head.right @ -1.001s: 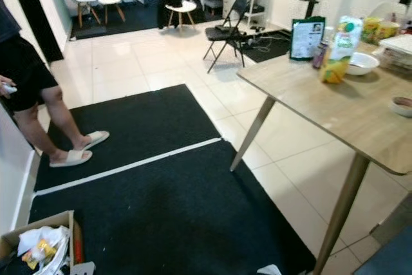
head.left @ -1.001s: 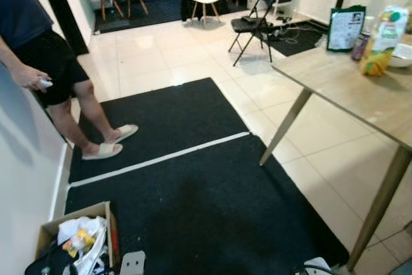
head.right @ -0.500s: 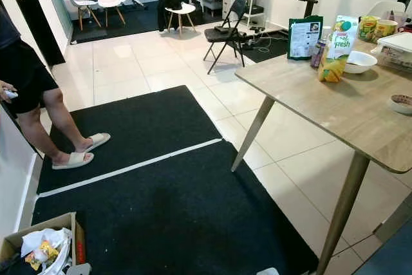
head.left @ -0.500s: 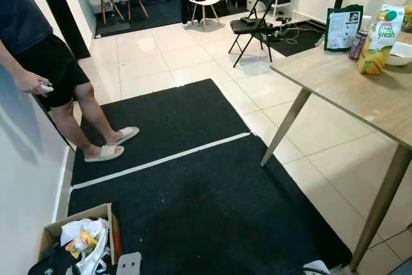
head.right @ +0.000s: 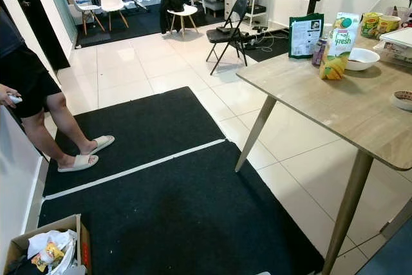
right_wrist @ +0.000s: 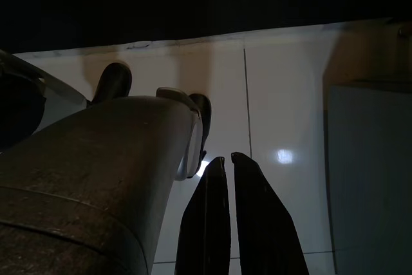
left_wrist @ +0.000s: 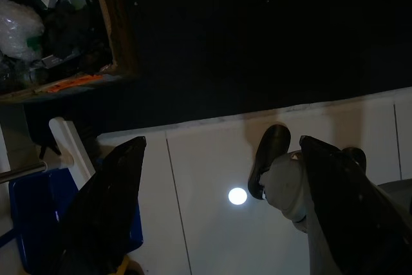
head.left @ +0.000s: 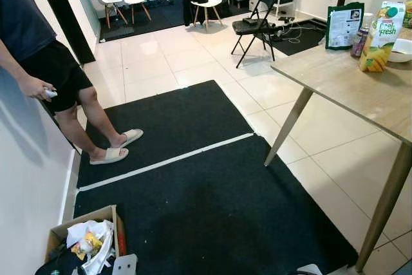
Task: Restocking fridge
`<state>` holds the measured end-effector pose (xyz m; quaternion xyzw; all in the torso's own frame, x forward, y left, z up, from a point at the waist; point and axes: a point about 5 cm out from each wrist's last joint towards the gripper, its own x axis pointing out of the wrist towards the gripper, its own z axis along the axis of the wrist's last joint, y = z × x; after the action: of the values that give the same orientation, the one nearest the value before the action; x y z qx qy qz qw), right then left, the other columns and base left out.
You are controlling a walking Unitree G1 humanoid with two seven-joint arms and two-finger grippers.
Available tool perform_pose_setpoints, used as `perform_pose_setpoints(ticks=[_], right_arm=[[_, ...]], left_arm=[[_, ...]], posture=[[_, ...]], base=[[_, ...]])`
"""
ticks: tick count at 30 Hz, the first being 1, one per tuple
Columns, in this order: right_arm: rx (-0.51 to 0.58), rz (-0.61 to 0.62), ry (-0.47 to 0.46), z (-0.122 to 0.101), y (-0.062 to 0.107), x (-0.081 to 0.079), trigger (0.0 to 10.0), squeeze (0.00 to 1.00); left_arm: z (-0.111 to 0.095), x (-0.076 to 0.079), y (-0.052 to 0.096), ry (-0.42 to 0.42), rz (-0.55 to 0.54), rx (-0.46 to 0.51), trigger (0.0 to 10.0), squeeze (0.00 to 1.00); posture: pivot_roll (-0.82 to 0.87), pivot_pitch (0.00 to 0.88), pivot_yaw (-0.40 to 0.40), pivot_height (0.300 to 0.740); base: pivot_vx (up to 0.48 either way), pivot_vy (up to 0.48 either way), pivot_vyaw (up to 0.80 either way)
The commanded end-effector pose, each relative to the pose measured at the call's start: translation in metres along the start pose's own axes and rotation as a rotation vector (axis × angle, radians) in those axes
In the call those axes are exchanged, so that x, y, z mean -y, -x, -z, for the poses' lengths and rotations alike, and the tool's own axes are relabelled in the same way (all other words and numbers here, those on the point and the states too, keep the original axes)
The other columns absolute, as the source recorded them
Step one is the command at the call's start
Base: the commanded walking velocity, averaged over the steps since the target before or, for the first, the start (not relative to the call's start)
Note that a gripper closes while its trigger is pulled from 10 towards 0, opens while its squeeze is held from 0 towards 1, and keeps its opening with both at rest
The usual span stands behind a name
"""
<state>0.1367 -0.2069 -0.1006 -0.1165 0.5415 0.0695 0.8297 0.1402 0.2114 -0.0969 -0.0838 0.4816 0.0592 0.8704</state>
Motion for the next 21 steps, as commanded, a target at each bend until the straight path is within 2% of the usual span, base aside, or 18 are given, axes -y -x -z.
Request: perform_pose_setpoints(ticks=[1, 12, 17, 21], right_arm=[[-0.009, 0.003, -0.01, 0.003, 0.0, -0.001, 10.0, 0.0], [-0.013, 0.018, -0.027, 0.005, 0.001, 0.005, 10.0, 0.0], [-0.018, 0.026, 0.008, 0.004, 0.002, 0.014, 10.0, 0.0], [-0.008, 0.036, 0.002, 0.002, 0.003, 0.017, 10.0, 0.0]], left_arm=[[-0.002, -0.013, 0.002, 0.002, -0.03, 0.011, 10.0, 0.0], [-0.001, -0.005, 0.001, 0.013, -0.018, 0.003, 10.0, 0.0], [0.0, 0.003, -0.001, 0.028, -0.007, 0.0, 10.0, 0.0], [0.002, 0.006, -0.001, 0.033, -0.004, -0.004, 10.0, 0.0]], posture=[[-0.05, 0.0, 0.087, 0.74], [-0.06, 0.0, 0.054, 0.74], [-0.07, 0.0, 0.045, 0.74], [-0.08, 0.0, 0.029, 0.74]], base=[[0.0, 0.0, 0.0], [0.0, 0.0, 0.0], [0.0, 0.0, -0.69], [0.0, 0.0, -0.57]])
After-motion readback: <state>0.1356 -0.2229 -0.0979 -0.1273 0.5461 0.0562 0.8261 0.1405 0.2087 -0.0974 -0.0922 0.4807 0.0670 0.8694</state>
